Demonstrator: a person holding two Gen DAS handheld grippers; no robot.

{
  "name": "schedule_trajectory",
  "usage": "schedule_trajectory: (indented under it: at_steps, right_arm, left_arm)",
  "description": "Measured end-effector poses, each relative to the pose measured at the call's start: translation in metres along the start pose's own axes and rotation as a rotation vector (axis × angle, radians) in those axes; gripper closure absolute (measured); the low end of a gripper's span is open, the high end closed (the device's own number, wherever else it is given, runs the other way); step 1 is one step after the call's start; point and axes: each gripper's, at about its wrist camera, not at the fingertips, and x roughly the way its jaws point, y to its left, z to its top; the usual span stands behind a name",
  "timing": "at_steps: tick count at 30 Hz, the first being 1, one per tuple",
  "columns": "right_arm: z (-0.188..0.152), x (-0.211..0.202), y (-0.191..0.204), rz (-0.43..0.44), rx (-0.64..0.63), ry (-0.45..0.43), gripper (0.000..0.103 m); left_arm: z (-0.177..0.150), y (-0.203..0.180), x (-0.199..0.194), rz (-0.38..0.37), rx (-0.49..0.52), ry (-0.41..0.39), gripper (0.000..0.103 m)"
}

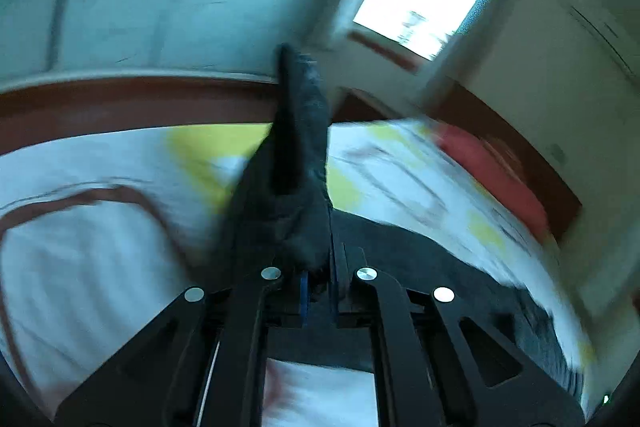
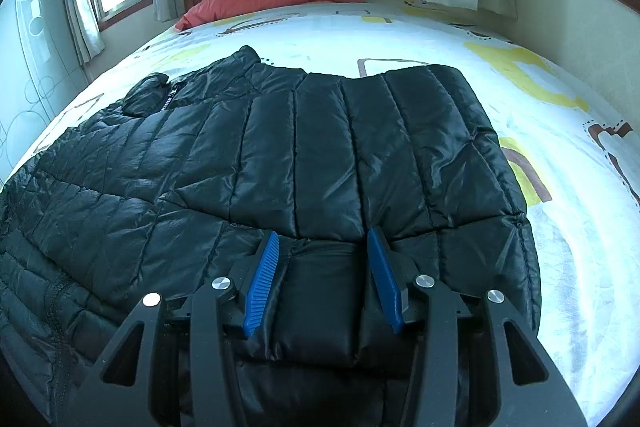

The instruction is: Fold large clothes

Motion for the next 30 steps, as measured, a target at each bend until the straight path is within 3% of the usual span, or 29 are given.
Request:
schedule_trajectory:
  at_steps: [8,15,22,27,28,30]
  right_arm:
    - [0.000,0.000,0.000,0.002,0.004,-0.002,0.056]
    - [0.000,-0.001,0.001,0.011,0.009,-0.005,0.056]
    - [0.002,-0.001,0.003,0.021,0.018,-0.009,0.055]
    - [0.004,0.003,0.005,0.024,0.021,-0.012,0.054]
    - [0.005,0.004,0.007,0.023,0.020,-0.012,0.054]
    - [0.005,0.004,0.007,0.023,0.019,-0.011,0.054]
  left_arm:
    - [-0.076,-0.172,0.005,-0.219,0.286,0.128,0.097]
    - [-0.144,-0.278,0.017,-0.338,0.458,0.221,0.097]
    - [-0.221,-0.330,0.026,-0.371,0.567,0.317,0.097]
    - [-0.248,-0.347,0.031,-0.364,0.642,0.344,0.096]
    - [-0.249,-0.347,0.031,-0.360,0.648,0.349,0.094]
    - [-0.249,-0.347,0.029,-0.374,0.644,0.364,0.078]
